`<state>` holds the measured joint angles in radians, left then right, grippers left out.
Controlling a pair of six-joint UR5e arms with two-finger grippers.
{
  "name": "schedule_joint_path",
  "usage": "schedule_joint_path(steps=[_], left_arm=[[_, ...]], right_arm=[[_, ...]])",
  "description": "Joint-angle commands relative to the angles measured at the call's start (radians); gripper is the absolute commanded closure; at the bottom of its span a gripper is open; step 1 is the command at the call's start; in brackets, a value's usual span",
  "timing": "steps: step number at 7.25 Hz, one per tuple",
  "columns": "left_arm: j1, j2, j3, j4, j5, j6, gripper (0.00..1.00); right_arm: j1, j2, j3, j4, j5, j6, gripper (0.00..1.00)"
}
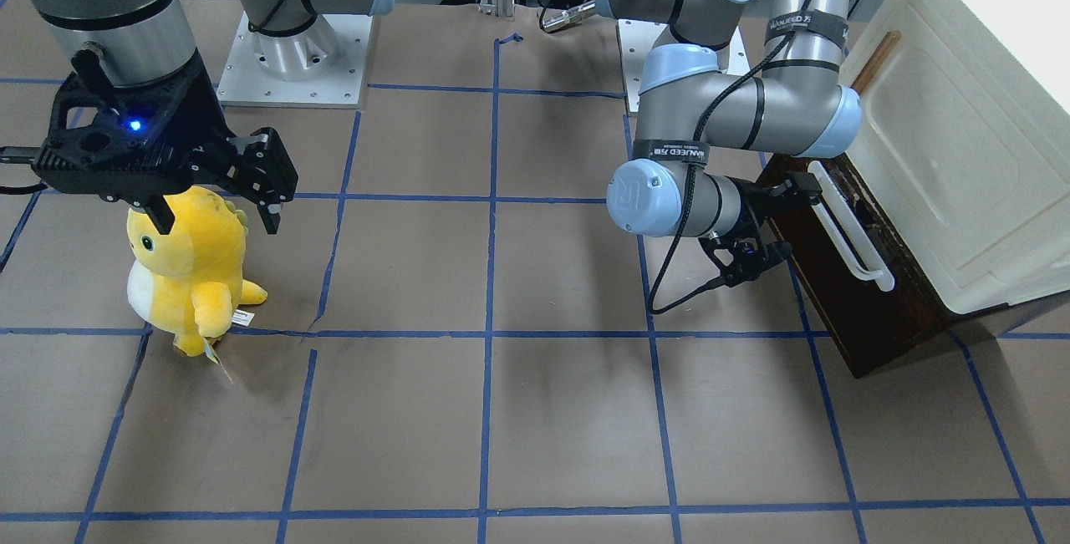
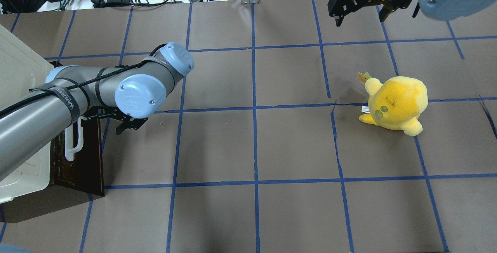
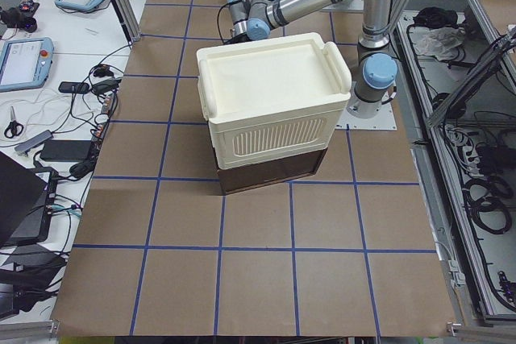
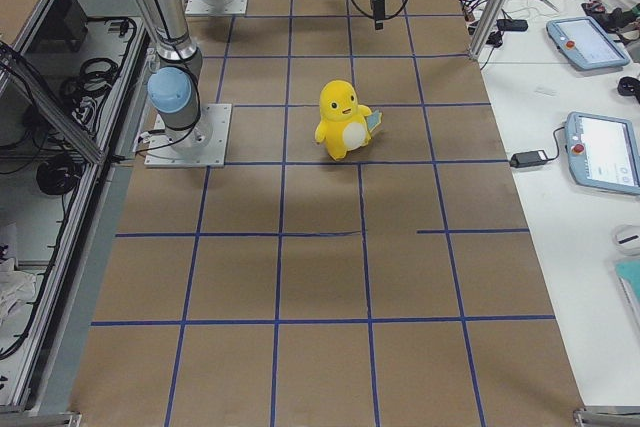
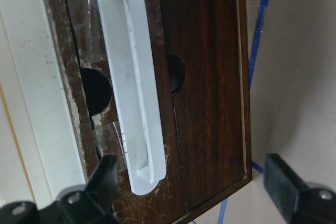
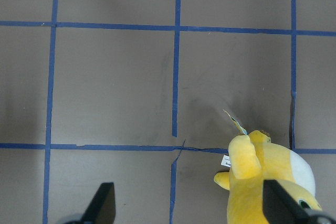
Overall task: Pull drawer sideways
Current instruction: 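Reach the left gripper down to the white drawer handle and grasp it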
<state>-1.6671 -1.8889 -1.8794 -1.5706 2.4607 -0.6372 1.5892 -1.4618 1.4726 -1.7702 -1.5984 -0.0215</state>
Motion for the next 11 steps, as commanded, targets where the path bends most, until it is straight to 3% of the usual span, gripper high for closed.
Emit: schedule_joint_path(steps=[1, 3, 4, 5, 6, 11], left_arm=[[0.065, -0.033, -0.015, -0.070, 0.037, -0.054, 0.08], [0.075, -0.038, -0.009, -0.134, 0.082, -0.099, 0.11], [0.073, -0.042, 0.000, -0.138, 0.083, -0.107, 0.41], [0.073, -0.044, 0.003, -0.138, 0.077, -0.114, 0.80], [0.067, -0.044, 0.003, -0.138, 0.075, -0.130, 1.00], [0.015, -0.035, 0.005, -0.138, 0.078, -0.162, 1.00]], right_arm=[[0.000, 0.000, 0.000, 0.000, 0.000, 0.000, 0.00], [0.000, 0.000, 0.000, 0.000, 0.000, 0.000, 0.00], [0.000, 0.000, 0.000, 0.000, 0.000, 0.000, 0.00], [0.000, 0.000, 0.000, 0.000, 0.000, 0.000, 0.00], [0.000, 0.000, 0.000, 0.000, 0.000, 0.000, 0.00], [0.000, 0.000, 0.000, 0.000, 0.000, 0.000, 0.00]])
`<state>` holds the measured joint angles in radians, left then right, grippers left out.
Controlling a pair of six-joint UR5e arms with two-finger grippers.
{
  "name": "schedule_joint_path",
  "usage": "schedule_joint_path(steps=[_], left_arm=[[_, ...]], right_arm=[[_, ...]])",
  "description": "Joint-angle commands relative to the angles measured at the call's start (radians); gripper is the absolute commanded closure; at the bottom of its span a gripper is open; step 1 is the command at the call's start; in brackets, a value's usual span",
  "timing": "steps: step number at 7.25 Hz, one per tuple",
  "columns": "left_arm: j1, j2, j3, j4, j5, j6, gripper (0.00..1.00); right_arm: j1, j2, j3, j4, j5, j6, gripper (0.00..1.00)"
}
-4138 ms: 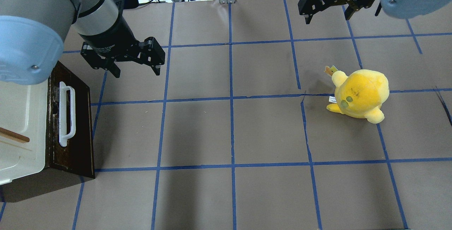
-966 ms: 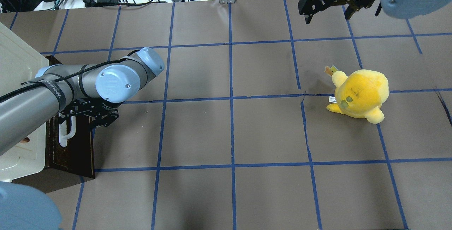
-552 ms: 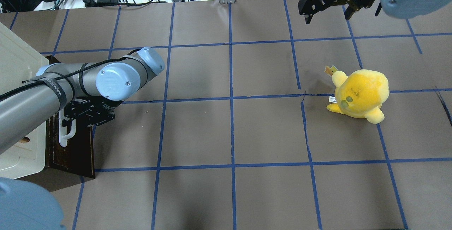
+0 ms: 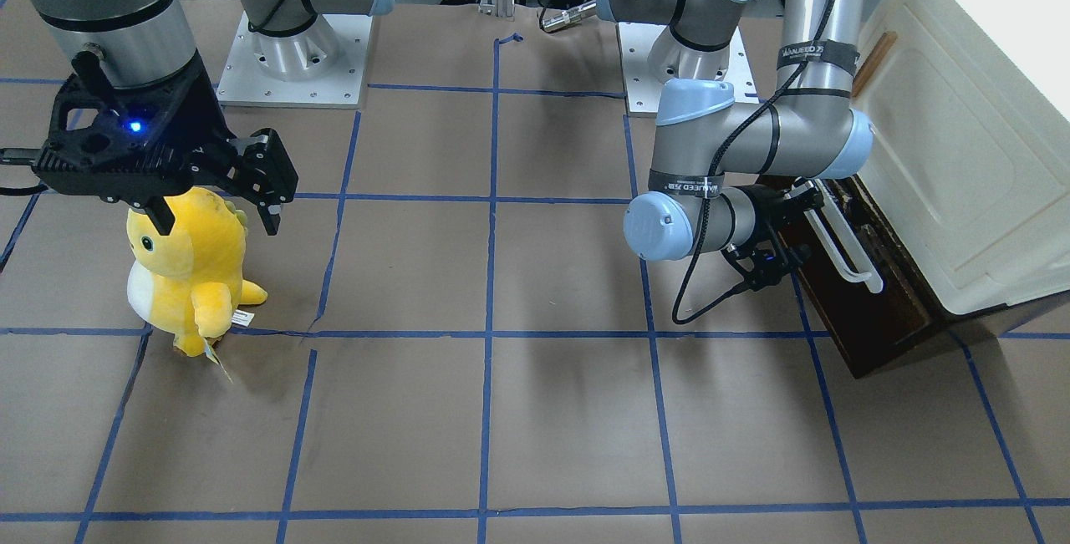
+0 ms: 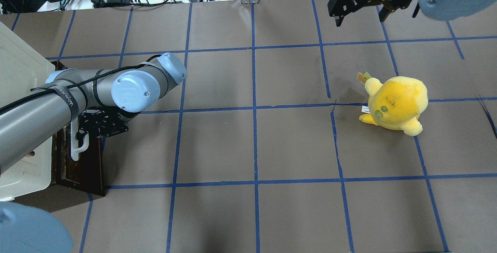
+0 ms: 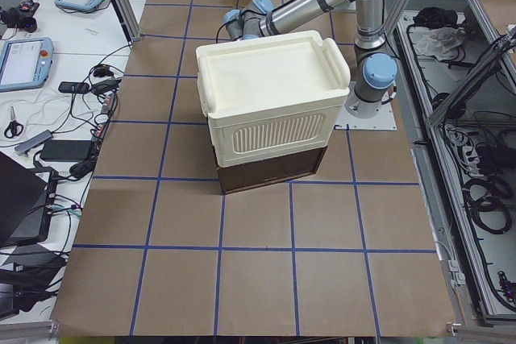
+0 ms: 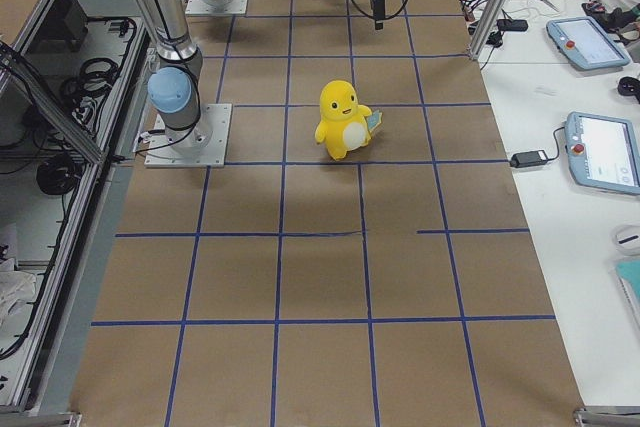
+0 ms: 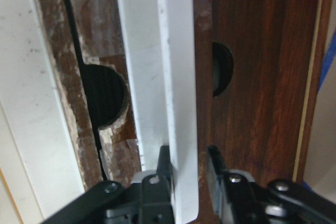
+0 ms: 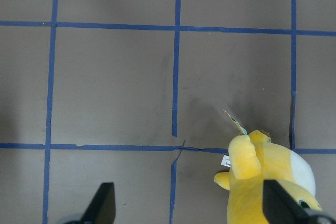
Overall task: Pull drawer sideways
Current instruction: 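Pull the gripped white handle sideways, sliding the drawer out of the cabinet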
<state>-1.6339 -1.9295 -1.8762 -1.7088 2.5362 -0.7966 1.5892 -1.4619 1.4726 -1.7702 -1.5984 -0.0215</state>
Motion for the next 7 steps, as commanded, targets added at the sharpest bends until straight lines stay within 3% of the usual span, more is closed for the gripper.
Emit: schedule_joint_path(steps=[1, 7], left_arm=[[-0.024, 0.007, 0.006, -0.002, -0.001, -0.001, 1.00], [-0.069, -0.002, 0.026, -0.014, -0.001, -0.003, 1.00]], right_arm=[[0.000, 0.000, 0.000, 0.000, 0.000, 0.000, 0.00], [0.000, 0.000, 0.000, 0.000, 0.000, 0.000, 0.00]])
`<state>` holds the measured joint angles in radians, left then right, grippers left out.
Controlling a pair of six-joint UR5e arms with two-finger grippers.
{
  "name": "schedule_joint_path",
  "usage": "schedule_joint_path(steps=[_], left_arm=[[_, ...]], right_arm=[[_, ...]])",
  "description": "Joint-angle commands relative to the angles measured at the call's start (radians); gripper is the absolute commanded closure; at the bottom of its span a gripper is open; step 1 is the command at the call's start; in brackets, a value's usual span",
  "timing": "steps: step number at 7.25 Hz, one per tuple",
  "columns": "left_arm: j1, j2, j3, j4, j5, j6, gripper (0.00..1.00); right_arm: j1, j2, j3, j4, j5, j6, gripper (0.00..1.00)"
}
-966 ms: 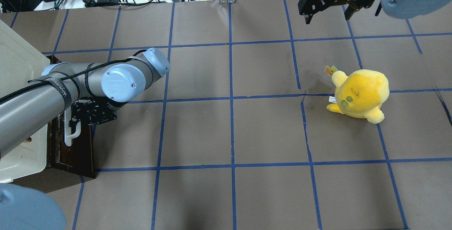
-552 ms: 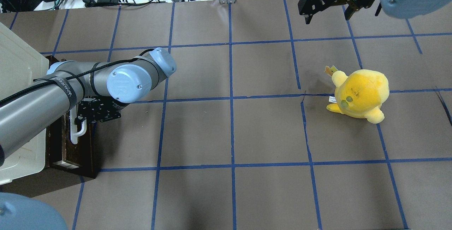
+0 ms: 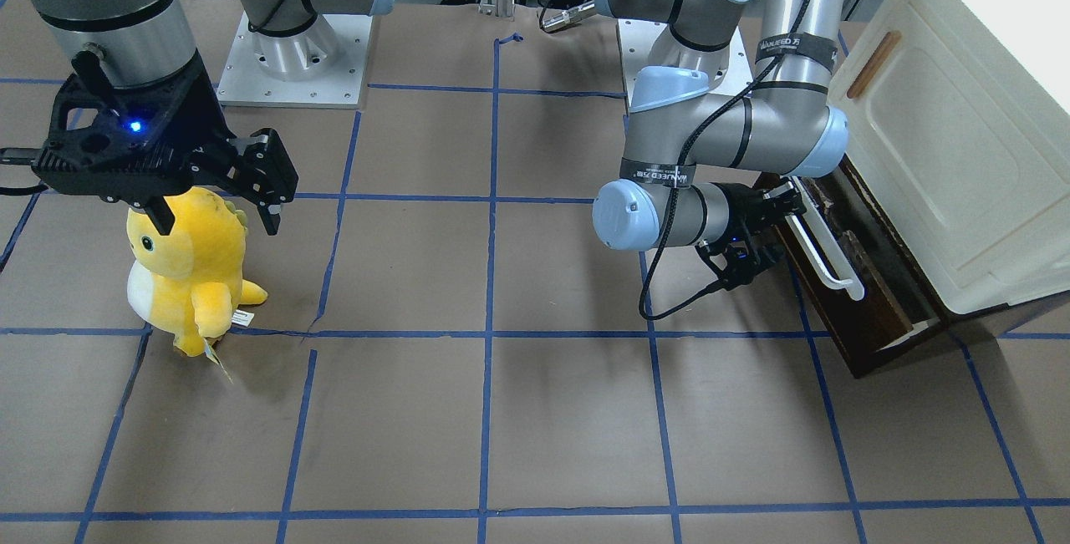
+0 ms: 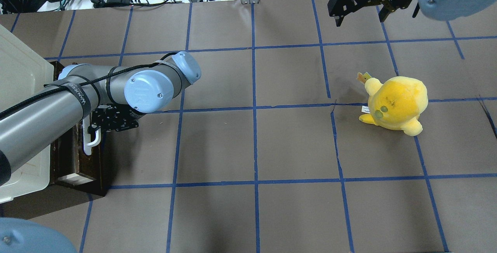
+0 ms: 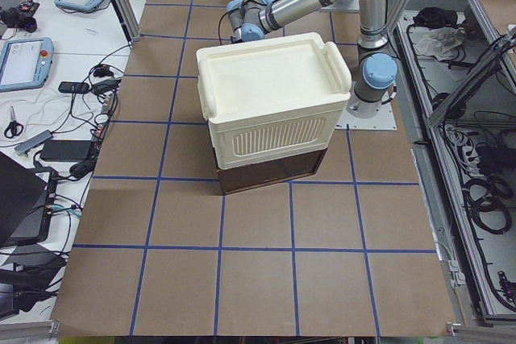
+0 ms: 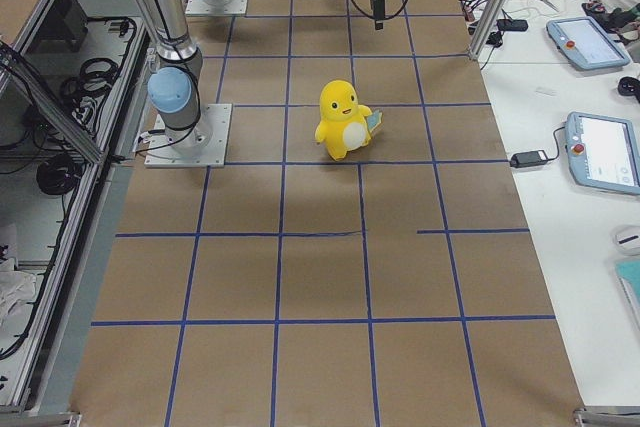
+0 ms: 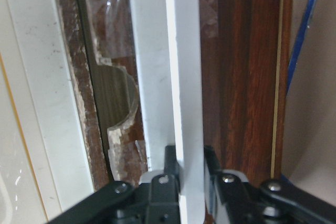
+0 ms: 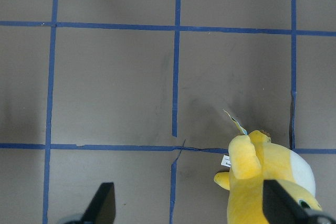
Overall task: Pull drawer sideways
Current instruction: 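Pull the gripped white handle sideways, sliding the drawer out of the cabinet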
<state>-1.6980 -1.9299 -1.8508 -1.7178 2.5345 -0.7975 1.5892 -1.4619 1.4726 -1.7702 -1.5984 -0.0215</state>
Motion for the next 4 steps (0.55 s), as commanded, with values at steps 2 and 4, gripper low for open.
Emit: schedule_joint_path(steps=[2, 4], left_arm=[[-0.006, 0.000, 0.001, -0.006, 0.001, 0.000, 1.00], [-0.011, 0.000, 0.001, -0.006, 0.003, 0.000, 1.00]], right_arm=[[0.000, 0.000, 0.000, 0.000, 0.000, 0.000, 0.00], [0.000, 0.000, 0.000, 0.000, 0.000, 0.000, 0.00]])
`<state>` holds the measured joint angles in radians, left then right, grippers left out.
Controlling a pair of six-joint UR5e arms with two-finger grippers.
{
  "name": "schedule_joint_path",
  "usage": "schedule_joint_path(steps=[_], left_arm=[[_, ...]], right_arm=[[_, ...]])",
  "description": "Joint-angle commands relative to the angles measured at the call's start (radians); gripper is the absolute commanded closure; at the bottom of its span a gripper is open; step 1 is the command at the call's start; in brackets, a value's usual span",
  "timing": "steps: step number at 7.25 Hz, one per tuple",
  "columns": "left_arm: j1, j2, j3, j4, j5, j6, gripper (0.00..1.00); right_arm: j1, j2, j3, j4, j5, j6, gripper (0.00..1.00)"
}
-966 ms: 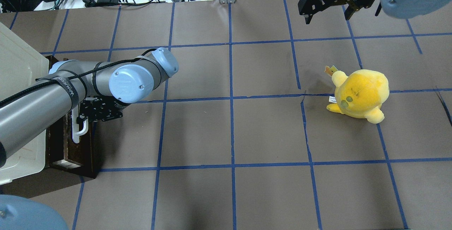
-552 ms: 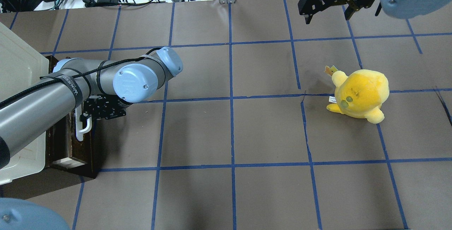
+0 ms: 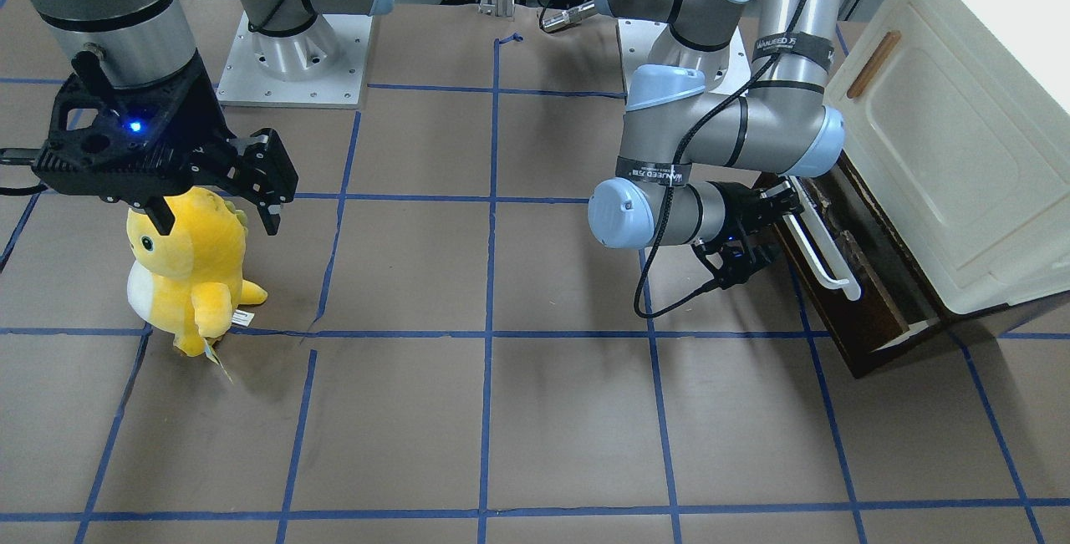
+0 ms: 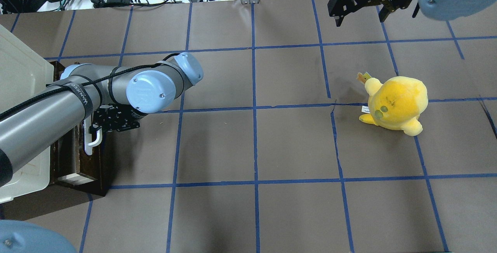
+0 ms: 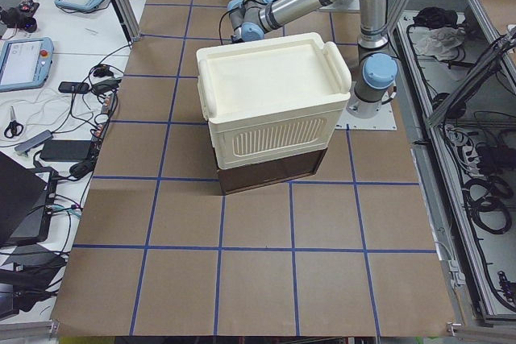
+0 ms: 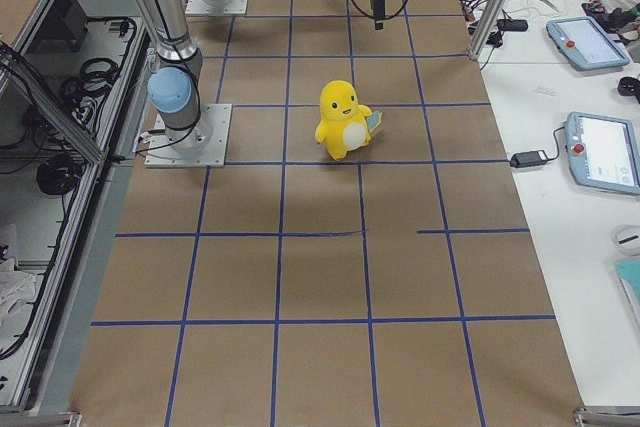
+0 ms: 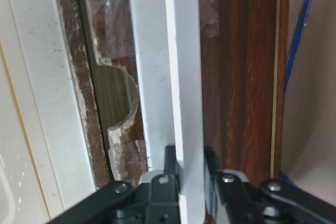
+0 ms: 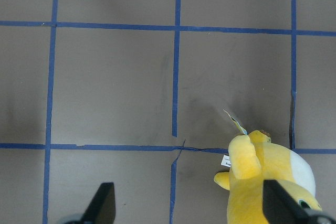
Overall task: Pull drawer sideways
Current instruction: 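Pull the gripped white handle sideways, sliding the drawer out of the cabinet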
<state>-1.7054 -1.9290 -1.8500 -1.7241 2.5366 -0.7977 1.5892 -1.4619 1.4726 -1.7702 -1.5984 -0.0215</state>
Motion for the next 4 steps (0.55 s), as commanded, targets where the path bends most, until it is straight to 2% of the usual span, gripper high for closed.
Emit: schedule_joint_path(steps=[1, 4], left_arm=[[-0.006, -0.001, 0.000, 0.000, 0.001, 0.000, 1.00], [-0.042, -0.002, 0.005, 0.000, 0.005, 0.006, 1.00]], right_arm=[[0.000, 0.000, 0.000, 0.000, 0.000, 0.000, 0.00], [0.000, 0.000, 0.000, 0.000, 0.000, 0.000, 0.00]])
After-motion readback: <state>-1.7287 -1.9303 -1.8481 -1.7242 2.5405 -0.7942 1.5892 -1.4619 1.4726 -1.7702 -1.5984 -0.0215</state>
